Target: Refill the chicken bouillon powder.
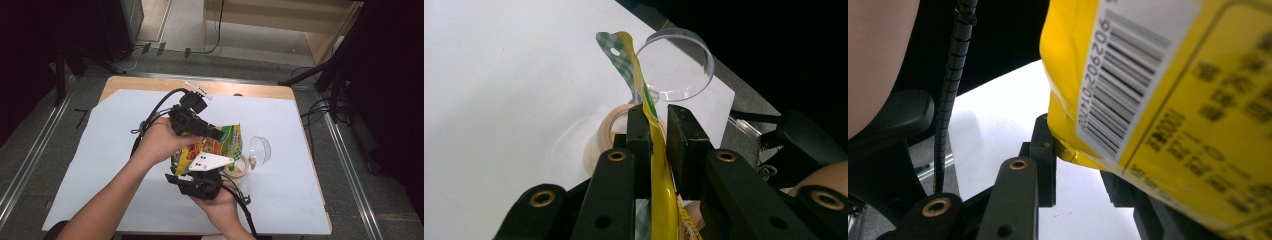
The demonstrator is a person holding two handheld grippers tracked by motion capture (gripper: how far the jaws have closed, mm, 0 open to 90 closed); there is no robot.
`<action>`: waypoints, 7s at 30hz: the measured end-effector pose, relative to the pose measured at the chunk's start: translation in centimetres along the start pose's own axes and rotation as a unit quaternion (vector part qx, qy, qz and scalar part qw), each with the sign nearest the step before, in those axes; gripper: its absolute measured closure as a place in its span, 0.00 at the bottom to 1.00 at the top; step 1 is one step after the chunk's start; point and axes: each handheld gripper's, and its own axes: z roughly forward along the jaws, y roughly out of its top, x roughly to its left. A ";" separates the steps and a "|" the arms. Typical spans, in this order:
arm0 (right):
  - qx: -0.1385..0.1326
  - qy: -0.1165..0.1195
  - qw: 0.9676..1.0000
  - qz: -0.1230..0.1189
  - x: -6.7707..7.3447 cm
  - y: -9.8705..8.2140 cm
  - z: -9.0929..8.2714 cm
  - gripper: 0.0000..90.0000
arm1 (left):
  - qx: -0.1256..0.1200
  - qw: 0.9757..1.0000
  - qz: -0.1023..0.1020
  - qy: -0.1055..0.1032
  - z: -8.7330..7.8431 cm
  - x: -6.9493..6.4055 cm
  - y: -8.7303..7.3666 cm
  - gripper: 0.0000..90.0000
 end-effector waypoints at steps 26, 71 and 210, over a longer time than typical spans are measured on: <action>-0.006 0.001 1.000 0.005 0.2 -0.1 0.1 0.81 | 0.021 1.000 0.014 0.019 -0.2 -0.7 0.5 0.94; -0.008 0.004 1.000 0.006 0.3 0.2 -0.3 0.82 | 0.013 1.000 0.014 0.022 -0.3 -0.7 0.7 0.94; -0.016 -0.006 1.000 0.021 -0.2 -0.3 -0.1 0.81 | 0.020 0.999 0.022 0.026 0.0 -1.6 0.9 0.94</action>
